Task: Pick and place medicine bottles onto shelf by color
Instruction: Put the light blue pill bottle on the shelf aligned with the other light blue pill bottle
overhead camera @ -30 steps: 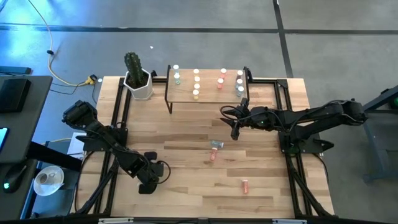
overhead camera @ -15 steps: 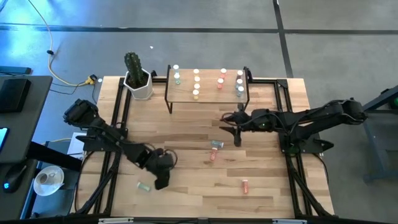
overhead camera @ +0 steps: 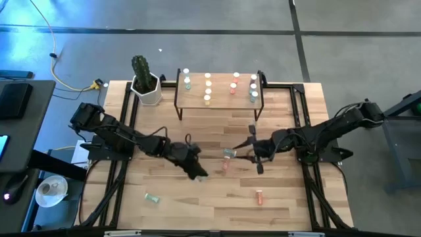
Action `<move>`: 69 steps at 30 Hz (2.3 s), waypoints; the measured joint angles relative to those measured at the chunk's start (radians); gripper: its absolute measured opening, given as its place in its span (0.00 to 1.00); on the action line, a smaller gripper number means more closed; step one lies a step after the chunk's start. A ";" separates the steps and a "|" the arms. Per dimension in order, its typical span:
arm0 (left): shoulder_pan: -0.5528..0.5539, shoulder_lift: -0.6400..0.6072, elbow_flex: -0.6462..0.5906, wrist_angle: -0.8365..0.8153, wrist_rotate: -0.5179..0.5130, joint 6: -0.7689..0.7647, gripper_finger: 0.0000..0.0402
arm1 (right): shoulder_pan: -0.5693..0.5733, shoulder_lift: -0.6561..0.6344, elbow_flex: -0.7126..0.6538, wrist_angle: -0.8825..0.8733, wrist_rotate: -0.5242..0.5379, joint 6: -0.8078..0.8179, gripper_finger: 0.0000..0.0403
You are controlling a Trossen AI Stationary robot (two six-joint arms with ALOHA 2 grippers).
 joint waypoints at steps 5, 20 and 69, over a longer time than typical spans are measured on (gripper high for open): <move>0.047 0.000 0.000 0.212 0.018 -0.150 0.22 | 0.061 0.060 0.001 0.118 0.001 -0.142 0.36; 0.137 -0.001 0.000 0.312 -0.070 -0.289 0.22 | 0.162 0.328 0.032 0.380 0.228 -0.733 0.45; 0.164 0.000 0.000 0.317 -0.098 -0.287 0.22 | 0.141 0.498 0.220 0.245 0.554 -1.092 0.21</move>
